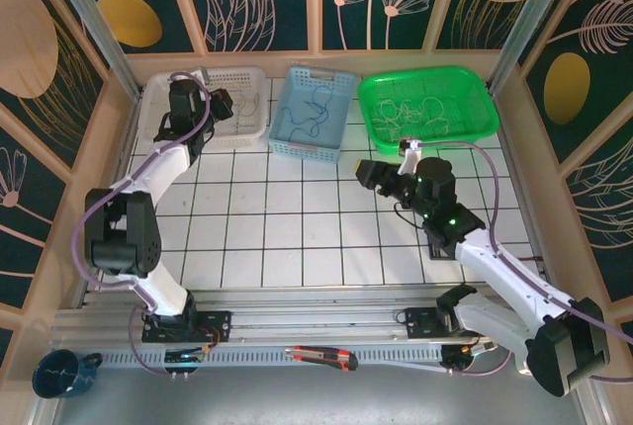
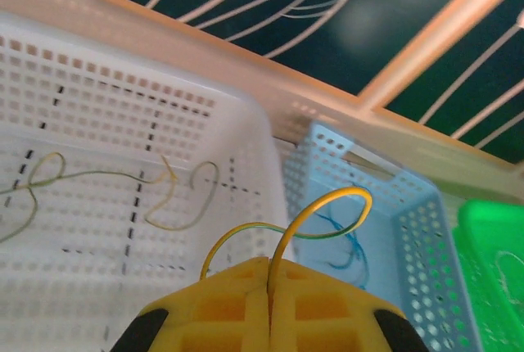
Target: Untangle the cables
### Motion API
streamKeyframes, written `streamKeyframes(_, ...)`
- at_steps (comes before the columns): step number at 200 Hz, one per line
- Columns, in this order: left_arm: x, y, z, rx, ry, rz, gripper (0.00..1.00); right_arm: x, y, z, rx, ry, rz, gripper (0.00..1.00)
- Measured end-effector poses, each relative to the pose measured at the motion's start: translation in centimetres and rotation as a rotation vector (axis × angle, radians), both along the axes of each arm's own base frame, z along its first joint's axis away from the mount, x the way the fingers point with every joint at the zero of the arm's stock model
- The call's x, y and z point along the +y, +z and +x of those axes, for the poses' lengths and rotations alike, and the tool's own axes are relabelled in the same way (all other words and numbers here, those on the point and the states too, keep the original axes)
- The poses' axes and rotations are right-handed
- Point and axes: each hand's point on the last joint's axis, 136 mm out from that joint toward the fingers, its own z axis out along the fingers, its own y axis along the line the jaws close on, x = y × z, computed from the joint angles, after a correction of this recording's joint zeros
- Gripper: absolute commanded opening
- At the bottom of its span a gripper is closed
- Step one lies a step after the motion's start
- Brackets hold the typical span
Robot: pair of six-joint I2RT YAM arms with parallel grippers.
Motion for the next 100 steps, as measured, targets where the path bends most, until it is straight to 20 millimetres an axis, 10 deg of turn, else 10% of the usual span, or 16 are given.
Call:
streamKeyframes(28, 1.7, -2.3, 2.0, 0.038, 0.032, 0.007, 0.30, -0.4, -0.5, 0.0, 0.016, -0.017, -0.018, 0.71)
streamKeyframes(52, 2.6, -3.3, 2.4, 0.060, 0.049, 0.004, 0.98, -0.8, -0.7, -0.2, 0.017, -0.029, -0.037, 0.80)
streamKeyframes(100, 3.1, -0.7, 1.5, 0.014, 0.054, 0.018, 0.99, -2.4, -0.7, -0.2, -0.007, -0.095, -0.095, 0.99)
